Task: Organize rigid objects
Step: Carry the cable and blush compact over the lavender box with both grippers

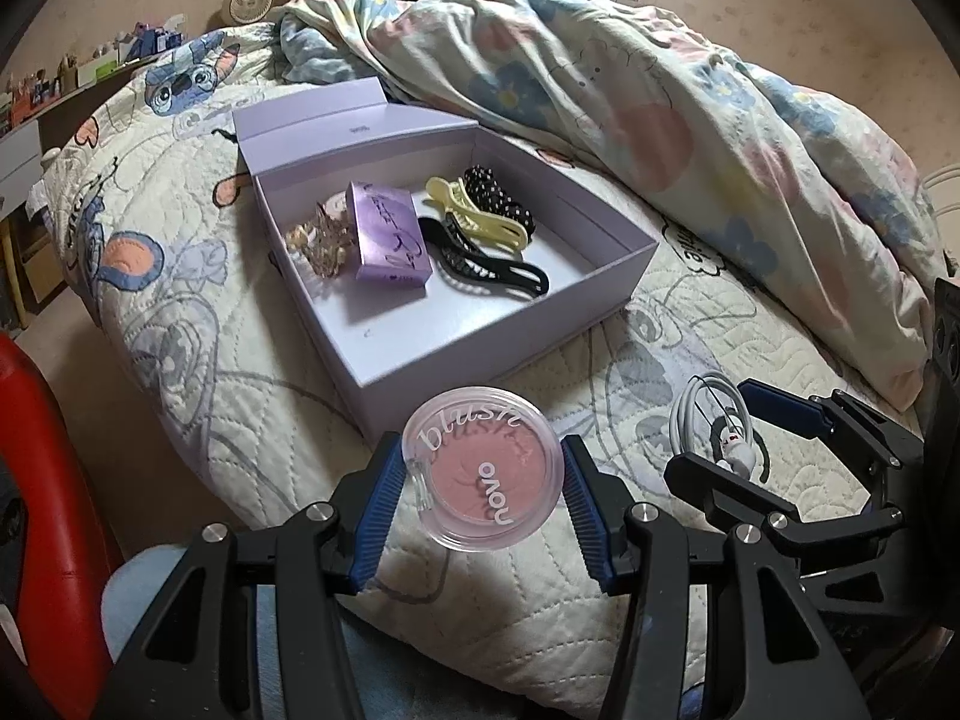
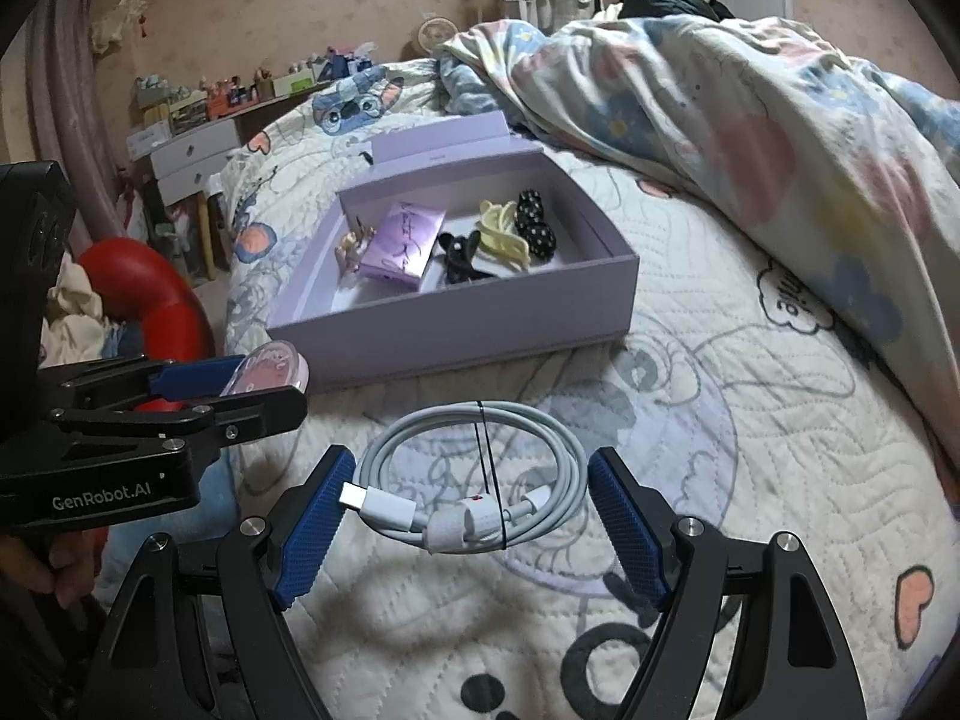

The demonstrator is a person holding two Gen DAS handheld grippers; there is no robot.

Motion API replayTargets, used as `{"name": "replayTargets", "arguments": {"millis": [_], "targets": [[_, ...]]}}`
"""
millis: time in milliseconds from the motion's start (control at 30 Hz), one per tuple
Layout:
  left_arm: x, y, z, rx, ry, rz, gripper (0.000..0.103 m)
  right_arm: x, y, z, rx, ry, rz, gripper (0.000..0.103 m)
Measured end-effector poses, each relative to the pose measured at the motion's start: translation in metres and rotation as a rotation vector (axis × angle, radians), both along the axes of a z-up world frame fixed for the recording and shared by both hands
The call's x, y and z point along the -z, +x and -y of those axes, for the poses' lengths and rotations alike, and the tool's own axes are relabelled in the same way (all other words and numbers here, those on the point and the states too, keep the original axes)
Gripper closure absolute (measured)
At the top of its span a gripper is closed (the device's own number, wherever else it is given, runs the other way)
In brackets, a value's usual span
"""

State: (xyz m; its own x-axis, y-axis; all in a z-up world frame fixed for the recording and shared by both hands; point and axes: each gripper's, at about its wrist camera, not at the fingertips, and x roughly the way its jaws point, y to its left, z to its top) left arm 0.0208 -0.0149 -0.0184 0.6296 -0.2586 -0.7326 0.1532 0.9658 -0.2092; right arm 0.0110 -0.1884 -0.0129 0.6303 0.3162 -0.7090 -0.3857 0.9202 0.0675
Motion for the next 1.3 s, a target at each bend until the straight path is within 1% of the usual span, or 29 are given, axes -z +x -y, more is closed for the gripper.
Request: {"name": "replayTargets", "arguments": {"millis": [600, 1000, 1300], "targets": [[-0.031, 0.029, -0.015, -0.047, 0.026, 0.069, 0.051, -0.028, 0.030, -0.012, -0.071, 0.027, 0.074, 0.023], [-0.035, 0.067, -0.019, -0.056, 0.044, 0.071, 0.051, -0.038, 0.068, -0.021, -0.109, 0.032, 0.102, 0.023], [-0.030, 0.104, -0.021, -0.060, 0.081, 0.065, 0.051, -0.034, 0.103, -0.025, -0.127, 0.035, 0.101, 0.023]]}}
